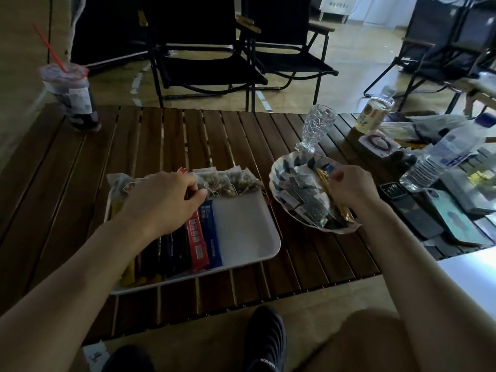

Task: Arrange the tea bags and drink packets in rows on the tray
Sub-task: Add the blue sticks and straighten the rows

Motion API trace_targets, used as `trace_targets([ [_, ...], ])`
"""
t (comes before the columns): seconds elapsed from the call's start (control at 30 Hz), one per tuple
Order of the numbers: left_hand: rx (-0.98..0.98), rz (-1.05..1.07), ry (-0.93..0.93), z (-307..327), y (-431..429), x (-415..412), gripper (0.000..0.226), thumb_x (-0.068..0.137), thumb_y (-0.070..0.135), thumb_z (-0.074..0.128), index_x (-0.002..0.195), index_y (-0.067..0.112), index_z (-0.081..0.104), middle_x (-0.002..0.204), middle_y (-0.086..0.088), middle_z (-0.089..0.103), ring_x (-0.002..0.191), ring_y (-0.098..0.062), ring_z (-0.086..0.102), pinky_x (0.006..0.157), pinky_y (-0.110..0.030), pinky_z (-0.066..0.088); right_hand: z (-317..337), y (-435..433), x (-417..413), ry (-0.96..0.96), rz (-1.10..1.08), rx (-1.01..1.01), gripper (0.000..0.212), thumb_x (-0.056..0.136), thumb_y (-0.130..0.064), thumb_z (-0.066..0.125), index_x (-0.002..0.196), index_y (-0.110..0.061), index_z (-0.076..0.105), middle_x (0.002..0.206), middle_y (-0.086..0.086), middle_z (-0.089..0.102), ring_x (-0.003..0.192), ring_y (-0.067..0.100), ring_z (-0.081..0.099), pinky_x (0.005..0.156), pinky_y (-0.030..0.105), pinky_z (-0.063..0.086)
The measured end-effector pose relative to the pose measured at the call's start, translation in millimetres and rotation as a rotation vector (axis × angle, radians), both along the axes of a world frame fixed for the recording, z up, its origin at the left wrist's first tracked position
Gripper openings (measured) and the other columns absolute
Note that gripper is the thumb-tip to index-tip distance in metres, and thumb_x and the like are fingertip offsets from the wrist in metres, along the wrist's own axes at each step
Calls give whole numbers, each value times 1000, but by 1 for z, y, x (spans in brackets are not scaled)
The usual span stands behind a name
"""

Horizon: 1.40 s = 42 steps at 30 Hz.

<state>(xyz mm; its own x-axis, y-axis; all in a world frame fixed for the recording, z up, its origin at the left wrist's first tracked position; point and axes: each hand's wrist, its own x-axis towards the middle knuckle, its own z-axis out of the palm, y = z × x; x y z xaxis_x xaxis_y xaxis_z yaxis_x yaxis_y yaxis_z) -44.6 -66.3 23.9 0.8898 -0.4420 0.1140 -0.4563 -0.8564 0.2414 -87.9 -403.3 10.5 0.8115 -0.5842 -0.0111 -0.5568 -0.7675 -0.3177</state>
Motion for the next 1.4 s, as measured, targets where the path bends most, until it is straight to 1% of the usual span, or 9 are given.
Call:
trace_targets([
  [0.57,-3,-61,49,-16,-3,8,24,95,49,49,83,29,55,76,11,56,69,0,53,51,-16,32,-34,-32,2,45,-280,25,37,94,-33,60,127,-15,63,115,17,65,108,35,60,74,34,41],
  [0.7,-4,-69,49,-16,3,9,23,95,48,50,81,31,52,83,8,58,72,-3,53,53,-16,31,-29,-29,2,-3,-303,35,30,95,-28,59,120,-13,66,107,16,66,90,30,58,69,33,39],
  [0.8,-6,-58,36,-15,7,9,23,94,49,51,80,31,52,84,8,58,72,-3,53,53,-17,31,-24,-27,2,-34,-300,30,28,94,-25,57,112,-6,67,105,17,66,93,33,60,69,33,39],
  [0.93,-27,-42,41,-13,18,8,25,94,50,50,80,30,55,81,10,57,68,0,52,52,-19,33,-12,-22,5,-256,-354,105,26,93,-26,57,104,-7,69,102,16,69,91,33,63,65,31,39],
  [1.0,-36,-26,47,-11,24,6,25,94,49,50,84,28,58,78,11,55,65,0,51,51,-19,32,-2,-14,8,-359,-308,316,18,92,-21,62,100,-8,71,90,9,70,74,19,62,56,28,41],
  [1.07,-23,-7,52,-9,31,5,25,95,49,49,87,28,58,75,12,53,64,0,50,51,-20,31,5,6,9,-389,-208,623,14,91,-12,65,105,-9,70,82,1,68,68,9,61,59,24,47],
  [1.17,-2,14,61,-5,41,2,20,96,48,48,87,31,53,73,13,53,64,0,51,51,-22,34,6,40,15,-333,23,868,19,90,-6,67,108,-6,70,98,11,73,87,18,68,87,34,54],
  [1.23,-3,30,74,-4,50,2,20,97,47,48,87,30,54,74,11,54,65,-3,54,54,-24,41,9,68,18,-264,164,988,16,90,-5,65,104,-9,70,104,12,72,96,22,66,95,39,51],
  [1.4,-7,50,66,-5,74,3,22,97,46,49,87,29,58,81,10,55,67,-3,53,52,-23,38,14,123,16,-249,689,717,21,78,3,76,88,-13,67,100,4,70,92,11,68,81,20,55],
])
